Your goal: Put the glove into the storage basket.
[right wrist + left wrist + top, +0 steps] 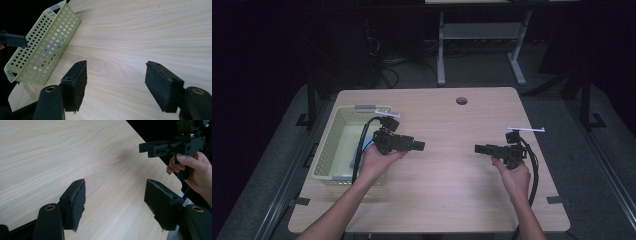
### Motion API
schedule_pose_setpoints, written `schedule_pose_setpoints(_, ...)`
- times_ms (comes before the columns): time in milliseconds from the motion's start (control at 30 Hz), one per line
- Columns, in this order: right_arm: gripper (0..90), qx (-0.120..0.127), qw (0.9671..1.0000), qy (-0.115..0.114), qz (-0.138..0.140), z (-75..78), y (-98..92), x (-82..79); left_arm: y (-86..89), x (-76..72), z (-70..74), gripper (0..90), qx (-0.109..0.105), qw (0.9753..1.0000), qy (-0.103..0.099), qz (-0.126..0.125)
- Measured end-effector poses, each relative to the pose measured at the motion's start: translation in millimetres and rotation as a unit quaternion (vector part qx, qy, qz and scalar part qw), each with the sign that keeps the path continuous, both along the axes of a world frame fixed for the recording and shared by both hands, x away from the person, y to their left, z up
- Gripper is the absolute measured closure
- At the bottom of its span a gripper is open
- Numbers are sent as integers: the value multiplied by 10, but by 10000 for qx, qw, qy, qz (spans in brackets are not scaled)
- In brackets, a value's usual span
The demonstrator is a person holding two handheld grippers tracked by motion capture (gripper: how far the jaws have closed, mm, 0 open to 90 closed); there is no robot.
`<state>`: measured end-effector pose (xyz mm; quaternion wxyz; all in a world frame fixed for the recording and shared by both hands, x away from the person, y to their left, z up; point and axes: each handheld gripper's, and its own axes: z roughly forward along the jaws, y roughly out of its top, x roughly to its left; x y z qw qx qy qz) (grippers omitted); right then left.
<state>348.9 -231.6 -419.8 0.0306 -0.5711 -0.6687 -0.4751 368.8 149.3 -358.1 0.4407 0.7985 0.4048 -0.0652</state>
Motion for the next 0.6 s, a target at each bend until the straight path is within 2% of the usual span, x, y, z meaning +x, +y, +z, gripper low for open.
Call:
schedule_pose_setpoints(333,333,-27,9999,73,-103,-92,-139,-80,-140,-65,-151,326,47,9999,85,-95)
schedule_pose_setpoints(600,332,-44,9998,107,-144,-148,-235,-148,-214,-135,-248,304,-24,9998,128,-132)
